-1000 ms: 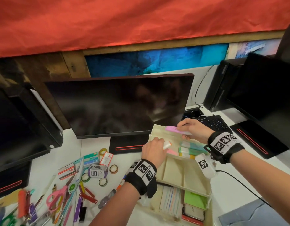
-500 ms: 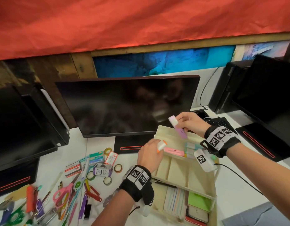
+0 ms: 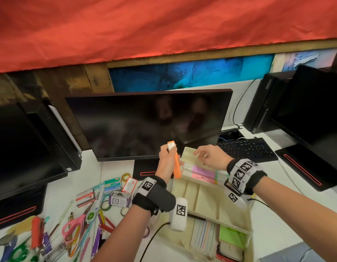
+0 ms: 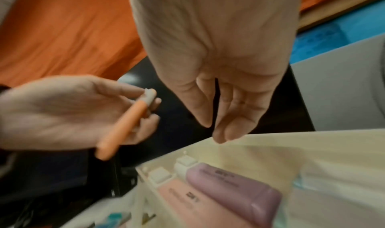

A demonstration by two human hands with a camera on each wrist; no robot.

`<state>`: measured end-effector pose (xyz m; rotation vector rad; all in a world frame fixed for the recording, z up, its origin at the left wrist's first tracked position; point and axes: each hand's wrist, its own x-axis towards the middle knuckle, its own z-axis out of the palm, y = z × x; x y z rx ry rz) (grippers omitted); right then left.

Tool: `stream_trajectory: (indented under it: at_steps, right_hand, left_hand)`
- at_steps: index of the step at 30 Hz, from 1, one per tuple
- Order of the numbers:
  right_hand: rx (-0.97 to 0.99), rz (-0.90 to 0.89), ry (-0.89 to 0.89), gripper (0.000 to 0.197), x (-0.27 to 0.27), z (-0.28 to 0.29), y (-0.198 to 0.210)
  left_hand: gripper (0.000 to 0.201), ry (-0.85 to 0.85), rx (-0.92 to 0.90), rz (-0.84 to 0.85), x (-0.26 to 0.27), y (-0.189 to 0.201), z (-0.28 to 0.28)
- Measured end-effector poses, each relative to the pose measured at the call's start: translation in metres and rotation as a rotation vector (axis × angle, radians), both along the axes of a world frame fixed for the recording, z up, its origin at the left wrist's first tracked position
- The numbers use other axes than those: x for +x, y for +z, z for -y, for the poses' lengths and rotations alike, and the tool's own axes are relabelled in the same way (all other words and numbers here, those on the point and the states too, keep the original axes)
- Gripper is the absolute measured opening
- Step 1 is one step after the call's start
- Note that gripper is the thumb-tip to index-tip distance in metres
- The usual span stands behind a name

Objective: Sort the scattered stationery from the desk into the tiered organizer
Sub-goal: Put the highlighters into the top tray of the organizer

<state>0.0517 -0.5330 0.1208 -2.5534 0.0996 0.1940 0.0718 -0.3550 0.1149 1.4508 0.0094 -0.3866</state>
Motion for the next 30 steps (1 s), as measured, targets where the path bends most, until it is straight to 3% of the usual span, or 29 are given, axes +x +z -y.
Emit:
stream_trajectory:
  at_steps: [3,9,15,19,25,27,30]
  right_hand:
    - [0.124,0.108,-0.088,0.025,-0.021,0.013,-0.004]
    - [0.251,0.168,-0.156,0.026,-0.065,0.03,-0.011]
    - [0.353,0.221,-0.134,0.027,-0.118,0.009,-0.018]
    - [0.368,0.167,-0.034,0.026,-0.134,-0.021,-0.032]
    - [0.395,0.161,-0.022,0.029,-0.12,-0.026,-0.034]
    - [0.407,0.157,-0.022,0.029,-0.116,-0.024,-0.032]
    - [0.421,0.146,-0.026,0.028,-0.113,-0.026,-0.033]
  left_hand:
    - [0.018,0.071,-0.086,-0.029,0.009,-0.006,0.015]
    - [0.026,0.255,0.021,0.038,0.011,-0.016,0.04]
    - [0.023,0.273,0.45,0.238,0.003,-0.029,0.046]
    - [0.034,0.21,0.639,0.349,0.008,-0.039,0.049]
    - [0.05,0.023,1.133,0.512,0.007,-0.047,0.045]
    - [0.045,-0.043,1.154,0.55,0.004,-0.05,0.04]
    - [0.029,-0.074,0.993,0.542,0.003,-0.05,0.025]
